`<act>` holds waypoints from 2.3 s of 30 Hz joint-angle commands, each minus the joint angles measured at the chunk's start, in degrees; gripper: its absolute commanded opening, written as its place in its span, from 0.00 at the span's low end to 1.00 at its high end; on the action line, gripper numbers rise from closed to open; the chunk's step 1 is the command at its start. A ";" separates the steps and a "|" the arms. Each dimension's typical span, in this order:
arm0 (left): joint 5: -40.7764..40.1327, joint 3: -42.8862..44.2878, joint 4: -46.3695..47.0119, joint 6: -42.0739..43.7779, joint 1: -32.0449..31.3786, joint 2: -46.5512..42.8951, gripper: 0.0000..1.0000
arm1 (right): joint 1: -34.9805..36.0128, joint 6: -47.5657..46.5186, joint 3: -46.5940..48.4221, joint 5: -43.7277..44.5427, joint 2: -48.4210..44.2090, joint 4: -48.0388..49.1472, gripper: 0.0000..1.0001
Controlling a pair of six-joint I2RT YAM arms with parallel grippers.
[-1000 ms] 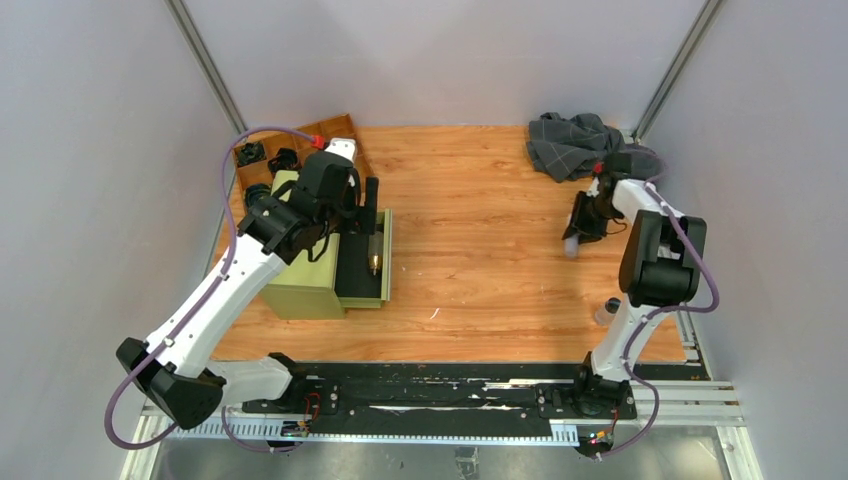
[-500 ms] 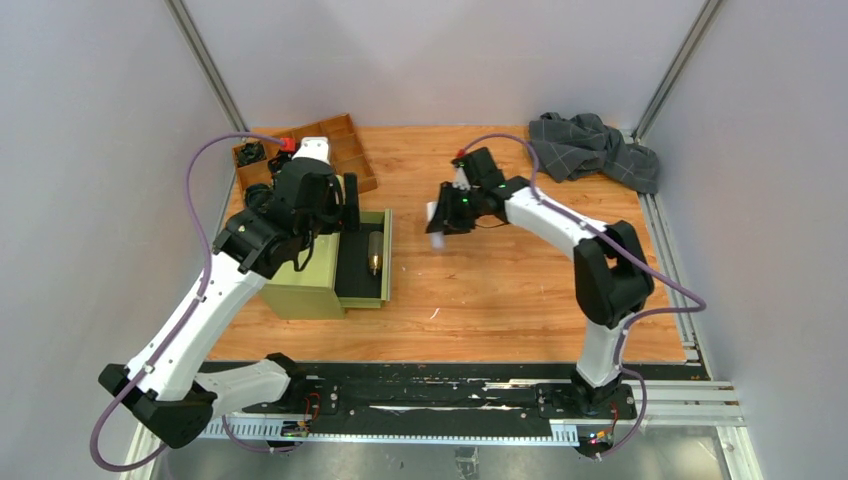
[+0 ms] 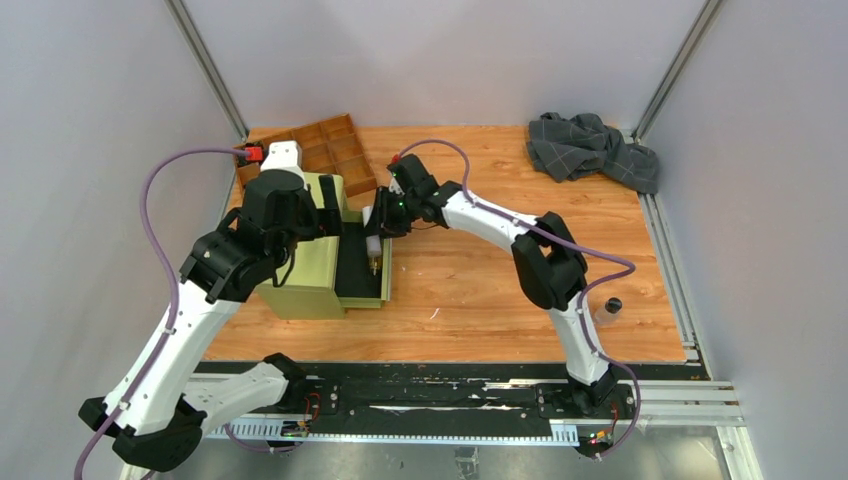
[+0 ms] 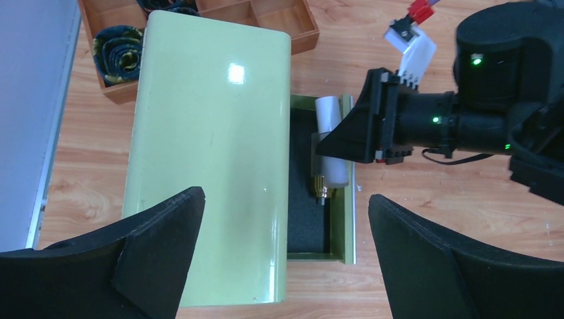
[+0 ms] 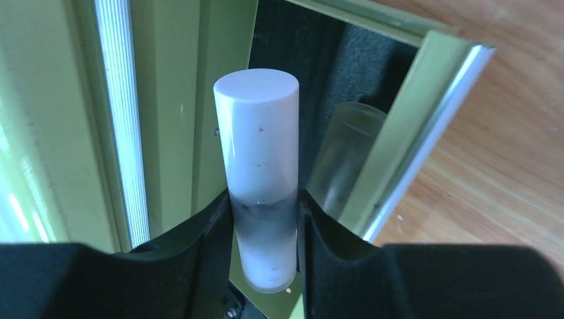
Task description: Organize the makeup
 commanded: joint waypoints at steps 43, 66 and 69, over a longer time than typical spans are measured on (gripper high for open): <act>18.68 3.26 5.57 2.07 0.17 13.47 0.98 | -30.20 26.32 -38.27 78.56 -46.49 -65.34 0.76; 17.64 9.87 4.52 -2.15 -6.19 20.85 0.98 | -33.44 6.73 -56.20 68.46 -58.01 -39.57 0.99; 17.61 10.60 4.52 -2.16 -6.63 21.61 0.98 | -36.33 2.23 -58.18 64.06 -58.67 -34.69 0.99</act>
